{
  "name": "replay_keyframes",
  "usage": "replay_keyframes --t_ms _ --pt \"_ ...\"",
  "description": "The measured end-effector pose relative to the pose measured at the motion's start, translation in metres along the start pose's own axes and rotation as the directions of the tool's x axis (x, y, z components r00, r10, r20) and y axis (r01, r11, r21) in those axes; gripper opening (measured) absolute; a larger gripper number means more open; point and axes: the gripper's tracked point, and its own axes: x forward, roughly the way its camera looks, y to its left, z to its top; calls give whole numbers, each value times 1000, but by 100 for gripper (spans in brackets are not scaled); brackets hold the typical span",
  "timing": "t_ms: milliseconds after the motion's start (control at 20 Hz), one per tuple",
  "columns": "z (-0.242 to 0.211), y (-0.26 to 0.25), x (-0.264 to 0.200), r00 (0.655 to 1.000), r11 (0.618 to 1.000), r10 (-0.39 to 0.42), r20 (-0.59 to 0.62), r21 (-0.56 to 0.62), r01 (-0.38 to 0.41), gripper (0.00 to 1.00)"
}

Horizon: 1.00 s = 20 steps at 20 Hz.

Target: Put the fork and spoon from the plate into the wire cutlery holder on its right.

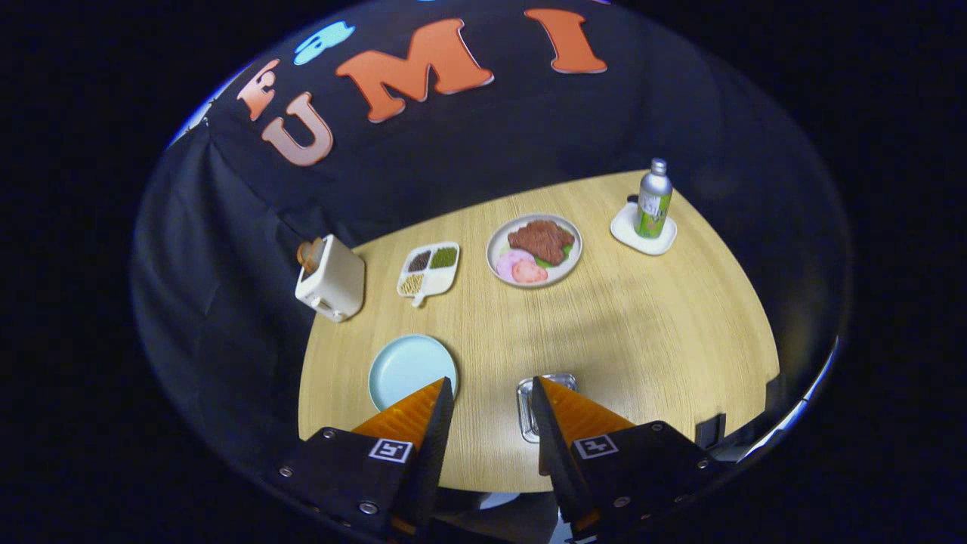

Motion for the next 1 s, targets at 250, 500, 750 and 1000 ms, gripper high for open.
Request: replay_keyframes --t_ms 250,500,750,1000 --pt "77 20 -38 923 999 23 385 -44 -6 65" --pt "127 42 -101 742 983 34 669 -159 97 71" --pt "148 66 -156 584 957 66 809 -218 194 86" --pt "161 72 -187 452 944 70 889 -206 258 93"
